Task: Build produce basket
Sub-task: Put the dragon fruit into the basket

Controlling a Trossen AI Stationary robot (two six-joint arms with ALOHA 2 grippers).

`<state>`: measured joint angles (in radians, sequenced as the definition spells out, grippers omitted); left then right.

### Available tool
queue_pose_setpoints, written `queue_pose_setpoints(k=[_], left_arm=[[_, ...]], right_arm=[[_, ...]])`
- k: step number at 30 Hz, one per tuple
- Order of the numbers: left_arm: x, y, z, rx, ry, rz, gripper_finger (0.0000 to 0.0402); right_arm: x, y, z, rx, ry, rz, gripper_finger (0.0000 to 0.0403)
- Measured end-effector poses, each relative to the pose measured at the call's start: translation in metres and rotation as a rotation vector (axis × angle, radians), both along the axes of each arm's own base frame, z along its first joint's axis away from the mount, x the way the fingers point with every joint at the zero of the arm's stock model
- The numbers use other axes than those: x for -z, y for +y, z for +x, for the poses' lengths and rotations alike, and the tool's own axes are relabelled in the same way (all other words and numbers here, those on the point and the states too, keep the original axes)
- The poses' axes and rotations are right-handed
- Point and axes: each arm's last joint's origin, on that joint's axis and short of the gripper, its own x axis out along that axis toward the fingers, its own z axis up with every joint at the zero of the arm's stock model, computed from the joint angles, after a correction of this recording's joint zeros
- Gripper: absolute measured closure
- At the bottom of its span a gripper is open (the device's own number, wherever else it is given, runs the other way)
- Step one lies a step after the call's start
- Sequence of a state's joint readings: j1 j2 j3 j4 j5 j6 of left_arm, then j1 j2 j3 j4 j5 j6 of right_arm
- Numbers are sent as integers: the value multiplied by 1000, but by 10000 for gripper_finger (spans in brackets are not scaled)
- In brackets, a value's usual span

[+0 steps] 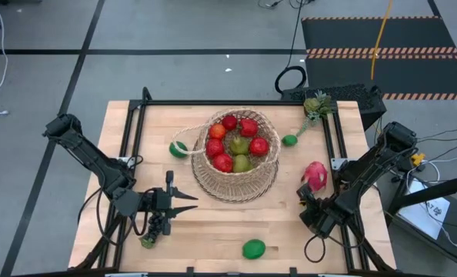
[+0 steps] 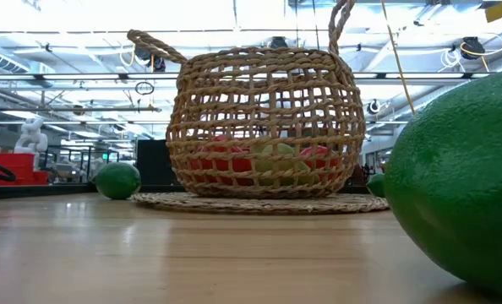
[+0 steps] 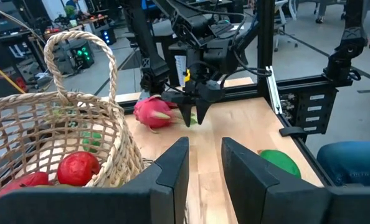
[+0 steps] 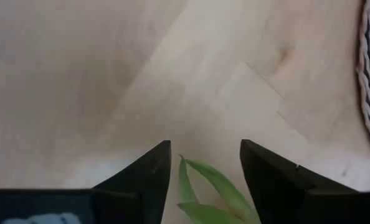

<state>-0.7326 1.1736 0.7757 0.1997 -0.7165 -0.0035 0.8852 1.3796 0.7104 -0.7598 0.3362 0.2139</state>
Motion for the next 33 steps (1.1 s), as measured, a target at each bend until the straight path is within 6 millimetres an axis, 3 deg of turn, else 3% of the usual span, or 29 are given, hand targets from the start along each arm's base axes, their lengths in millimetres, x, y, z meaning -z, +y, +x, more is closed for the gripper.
queue_pose_setpoints(k=[5, 17, 33], left_arm=[[0, 0, 0, 2, 1, 10, 305], [0, 0, 0, 1, 0, 9, 305], [-1, 0, 0, 2, -5, 9, 305]], right_arm=[[-2, 1, 0, -3, 21, 9, 235], [7, -3, -3, 0, 51, -34, 230], [16, -3, 1, -15, 54, -104, 298]])
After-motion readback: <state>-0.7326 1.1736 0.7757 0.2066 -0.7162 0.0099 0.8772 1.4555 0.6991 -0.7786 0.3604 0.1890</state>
